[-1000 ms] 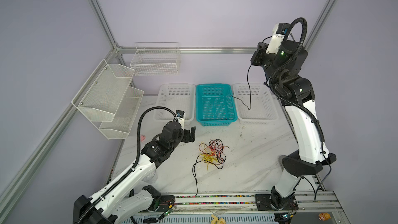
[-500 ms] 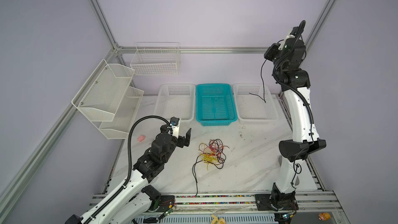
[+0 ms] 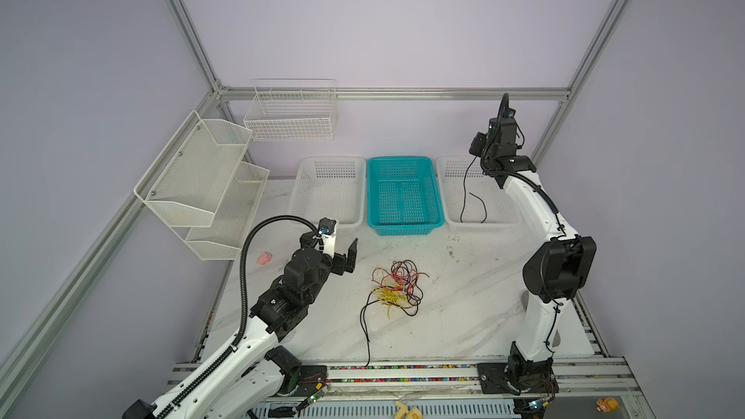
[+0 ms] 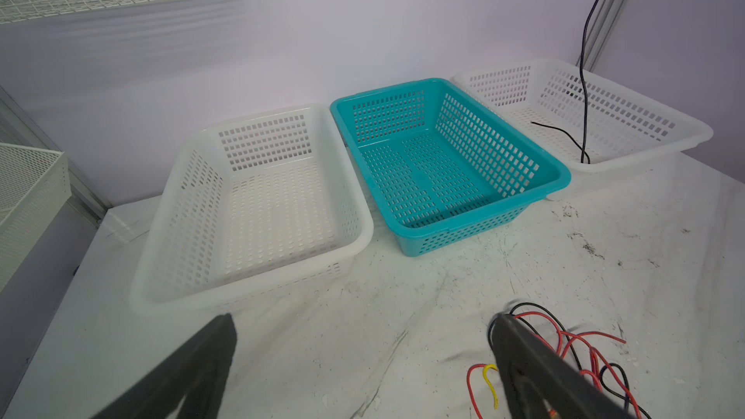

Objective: Untangle the cables
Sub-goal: 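Lift the black wire over the far white basket while the left gripper draws back, then lower the black wire into the far white basket and open the right gripper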

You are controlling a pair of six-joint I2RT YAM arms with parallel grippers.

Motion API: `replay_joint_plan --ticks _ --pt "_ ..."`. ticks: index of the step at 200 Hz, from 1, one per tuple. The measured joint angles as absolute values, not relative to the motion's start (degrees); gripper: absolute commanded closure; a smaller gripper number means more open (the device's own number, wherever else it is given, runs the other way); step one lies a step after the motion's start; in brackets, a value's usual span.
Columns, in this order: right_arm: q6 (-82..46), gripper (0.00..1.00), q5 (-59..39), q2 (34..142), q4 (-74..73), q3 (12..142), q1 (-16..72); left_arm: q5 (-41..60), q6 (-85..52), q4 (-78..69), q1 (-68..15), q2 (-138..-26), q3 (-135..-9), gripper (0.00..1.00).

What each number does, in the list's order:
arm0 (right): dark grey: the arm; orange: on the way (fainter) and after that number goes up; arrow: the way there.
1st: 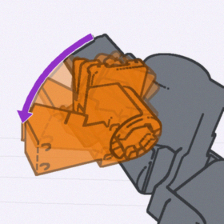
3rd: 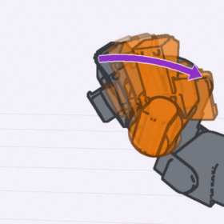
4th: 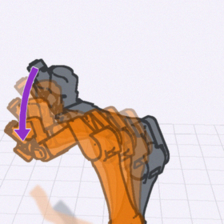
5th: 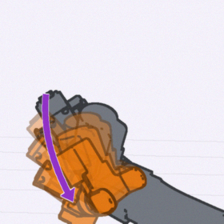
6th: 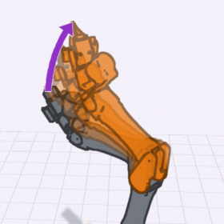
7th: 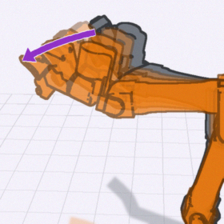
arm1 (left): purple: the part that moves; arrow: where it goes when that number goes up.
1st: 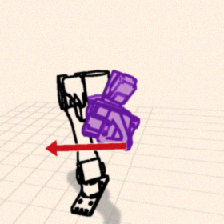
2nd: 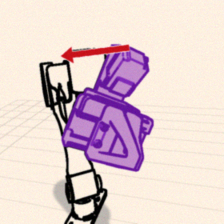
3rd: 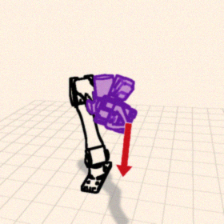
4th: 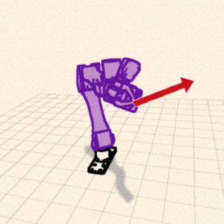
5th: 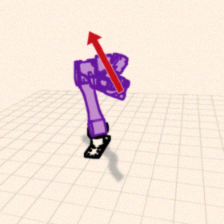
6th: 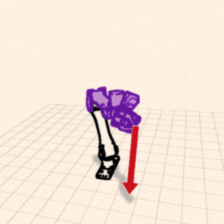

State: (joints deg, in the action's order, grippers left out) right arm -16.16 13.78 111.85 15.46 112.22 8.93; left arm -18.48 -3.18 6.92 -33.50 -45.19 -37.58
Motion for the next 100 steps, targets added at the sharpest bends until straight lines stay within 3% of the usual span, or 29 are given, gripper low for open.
replay_joint_plan --ticks 55,100 --pt "-21.6 1.0 8.6 110.3 8.8 98.1 6.7 -18.3 -3.2 6.9 -33.5 -45.7 -37.6 0.0" --pt "-26.9 1.0 6.0 110.8 8.0 94.2 6.5 -18.0 -3.4 6.9 -33.5 -46.6 -37.6 0.0"
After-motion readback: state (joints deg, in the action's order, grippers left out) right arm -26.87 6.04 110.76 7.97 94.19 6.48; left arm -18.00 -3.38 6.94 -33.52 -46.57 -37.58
